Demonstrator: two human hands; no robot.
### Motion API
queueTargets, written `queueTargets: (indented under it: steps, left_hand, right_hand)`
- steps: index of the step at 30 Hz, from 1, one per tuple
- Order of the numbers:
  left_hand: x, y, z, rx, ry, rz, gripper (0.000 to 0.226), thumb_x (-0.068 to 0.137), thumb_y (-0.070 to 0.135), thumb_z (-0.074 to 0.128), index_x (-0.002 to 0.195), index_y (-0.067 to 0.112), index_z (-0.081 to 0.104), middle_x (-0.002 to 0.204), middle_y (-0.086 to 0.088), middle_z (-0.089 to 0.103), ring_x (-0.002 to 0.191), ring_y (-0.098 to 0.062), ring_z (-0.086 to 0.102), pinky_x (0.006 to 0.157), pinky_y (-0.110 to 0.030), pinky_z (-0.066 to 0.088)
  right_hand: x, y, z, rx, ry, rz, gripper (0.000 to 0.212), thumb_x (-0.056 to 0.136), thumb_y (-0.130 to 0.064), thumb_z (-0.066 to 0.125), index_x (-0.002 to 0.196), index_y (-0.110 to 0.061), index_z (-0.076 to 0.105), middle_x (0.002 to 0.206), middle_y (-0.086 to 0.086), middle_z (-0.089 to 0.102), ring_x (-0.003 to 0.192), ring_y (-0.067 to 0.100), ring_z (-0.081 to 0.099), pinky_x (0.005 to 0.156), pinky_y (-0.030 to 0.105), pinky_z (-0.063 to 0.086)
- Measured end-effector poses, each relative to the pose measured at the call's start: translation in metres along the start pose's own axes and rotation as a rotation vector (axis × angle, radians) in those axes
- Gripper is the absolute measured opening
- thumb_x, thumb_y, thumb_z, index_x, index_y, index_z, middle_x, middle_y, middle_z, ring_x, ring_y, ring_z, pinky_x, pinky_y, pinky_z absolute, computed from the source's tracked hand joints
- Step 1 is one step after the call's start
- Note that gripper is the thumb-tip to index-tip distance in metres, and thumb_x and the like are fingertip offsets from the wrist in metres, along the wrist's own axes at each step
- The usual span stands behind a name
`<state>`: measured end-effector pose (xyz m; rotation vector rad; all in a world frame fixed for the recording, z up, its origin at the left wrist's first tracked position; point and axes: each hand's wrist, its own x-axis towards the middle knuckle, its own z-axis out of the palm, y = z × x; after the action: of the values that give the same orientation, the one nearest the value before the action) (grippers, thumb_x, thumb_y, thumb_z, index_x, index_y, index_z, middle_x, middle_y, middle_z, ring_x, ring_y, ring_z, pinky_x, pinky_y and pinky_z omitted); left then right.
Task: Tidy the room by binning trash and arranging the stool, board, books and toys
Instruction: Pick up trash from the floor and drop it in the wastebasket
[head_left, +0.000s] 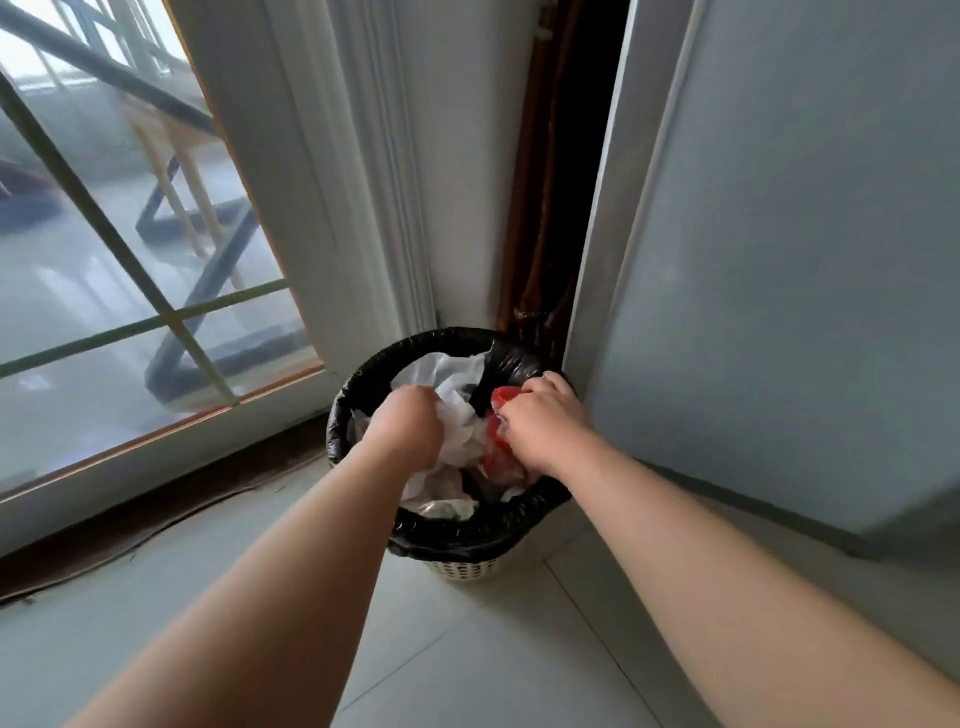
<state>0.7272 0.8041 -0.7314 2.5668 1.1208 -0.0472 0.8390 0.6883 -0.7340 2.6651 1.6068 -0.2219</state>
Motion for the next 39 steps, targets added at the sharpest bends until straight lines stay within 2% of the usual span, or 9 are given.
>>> queueTargets:
  steps: [4, 7, 11, 16, 20, 25, 30, 36, 39]
  left_hand:
    - [0.017, -0.012, 0.015, 0.246, -0.168, 0.078, 0.041, 0.091, 0.010, 0.049, 0.132, 0.004, 0.049, 0.119, -0.011, 0.064, 0.110, -0.028, 0.060, 0.087, -0.032, 0.047]
    - [0.018, -0.016, 0.026, 0.254, -0.290, 0.033, 0.038, 0.094, 0.012, 0.045, 0.131, 0.004, 0.050, 0.130, -0.014, 0.058, 0.120, -0.031, 0.054, 0.098, -0.037, 0.044]
    - [0.001, -0.002, 0.022, 0.261, -0.280, -0.079, 0.059, 0.088, 0.020, 0.046, 0.143, 0.012, 0.027, 0.147, -0.009, 0.038, 0.137, -0.033, 0.026, 0.109, -0.044, 0.025]
    - [-0.023, 0.030, -0.024, 0.115, -0.052, -0.086, 0.075, 0.088, 0.025, 0.038, 0.153, 0.025, 0.000, 0.161, -0.002, 0.001, 0.146, -0.028, 0.005, 0.115, -0.043, 0.012]
    - [-0.059, 0.089, -0.045, -0.032, 0.056, 0.055, 0.060, 0.089, 0.022, 0.039, 0.146, 0.020, 0.020, 0.151, -0.006, 0.029, 0.140, -0.030, 0.021, 0.110, -0.044, 0.021]
    - [-0.102, 0.198, -0.023, -0.284, -0.001, 0.233, 0.044, 0.088, 0.022, 0.043, 0.131, 0.012, 0.049, 0.129, -0.013, 0.058, 0.118, -0.034, 0.052, 0.100, -0.042, 0.044]
    - [-0.165, 0.323, 0.027, -0.390, -0.064, 0.352, 0.033, 0.092, 0.018, 0.046, 0.122, 0.013, 0.057, 0.129, -0.011, 0.060, 0.119, -0.030, 0.055, 0.097, -0.032, 0.043]
    - [-0.248, 0.462, 0.111, -0.414, -0.196, 0.459, 0.026, 0.092, 0.011, 0.045, 0.103, -0.003, 0.064, 0.107, -0.022, 0.066, 0.103, -0.036, 0.061, 0.085, -0.034, 0.048]
    - [-0.291, 0.510, 0.159, -0.430, -0.296, 0.473, 0.020, 0.088, 0.009, 0.047, 0.080, -0.001, 0.063, 0.085, -0.025, 0.064, 0.095, -0.041, 0.063, 0.069, -0.034, 0.048]
  right_hand:
    - [0.008, -0.004, 0.007, -0.213, -0.188, -0.009, 0.031, 0.092, -0.028, 0.050, 0.119, -0.023, 0.064, 0.132, 0.009, 0.054, 0.140, 0.027, 0.023, 0.119, 0.042, -0.002]
    - [0.010, -0.008, 0.003, -0.277, -0.260, -0.009, 0.032, 0.090, -0.033, 0.051, 0.117, -0.021, 0.065, 0.127, 0.008, 0.059, 0.138, 0.027, 0.026, 0.119, 0.047, -0.003]
    - [0.003, -0.005, -0.005, -0.126, 0.021, 0.008, 0.026, 0.088, -0.024, 0.055, 0.110, -0.032, 0.068, 0.115, 0.000, 0.066, 0.130, 0.025, 0.036, 0.117, 0.049, 0.000]
    - [-0.029, 0.009, -0.034, 0.135, 0.240, 0.054, 0.039, 0.096, -0.021, 0.045, 0.134, -0.029, 0.050, 0.139, -0.004, 0.051, 0.136, 0.019, 0.033, 0.118, 0.046, 0.004]
    - [-0.084, 0.037, -0.052, 0.145, 0.308, 0.093, 0.044, 0.097, -0.025, 0.045, 0.141, -0.025, 0.041, 0.145, -0.003, 0.044, 0.139, 0.019, 0.030, 0.117, 0.047, 0.007]
    - [-0.173, 0.118, -0.063, 0.083, 0.335, 0.228, 0.049, 0.094, -0.030, 0.048, 0.141, -0.027, 0.040, 0.145, -0.003, 0.044, 0.136, 0.018, 0.035, 0.114, 0.044, 0.015]
    - [-0.297, 0.229, -0.056, 0.095, 0.338, 0.393, 0.042, 0.095, -0.030, 0.047, 0.137, -0.028, 0.047, 0.143, -0.004, 0.047, 0.136, 0.017, 0.035, 0.115, 0.044, 0.014]
    - [-0.456, 0.353, -0.020, 0.083, 0.294, 0.563, 0.039, 0.093, -0.032, 0.051, 0.132, -0.028, 0.054, 0.136, -0.005, 0.054, 0.133, 0.018, 0.040, 0.112, 0.047, 0.018]
    - [-0.525, 0.402, 0.005, 0.120, 0.265, 0.672, 0.042, 0.092, -0.032, 0.053, 0.134, -0.027, 0.053, 0.140, 0.000, 0.053, 0.133, 0.020, 0.043, 0.109, 0.042, 0.025]
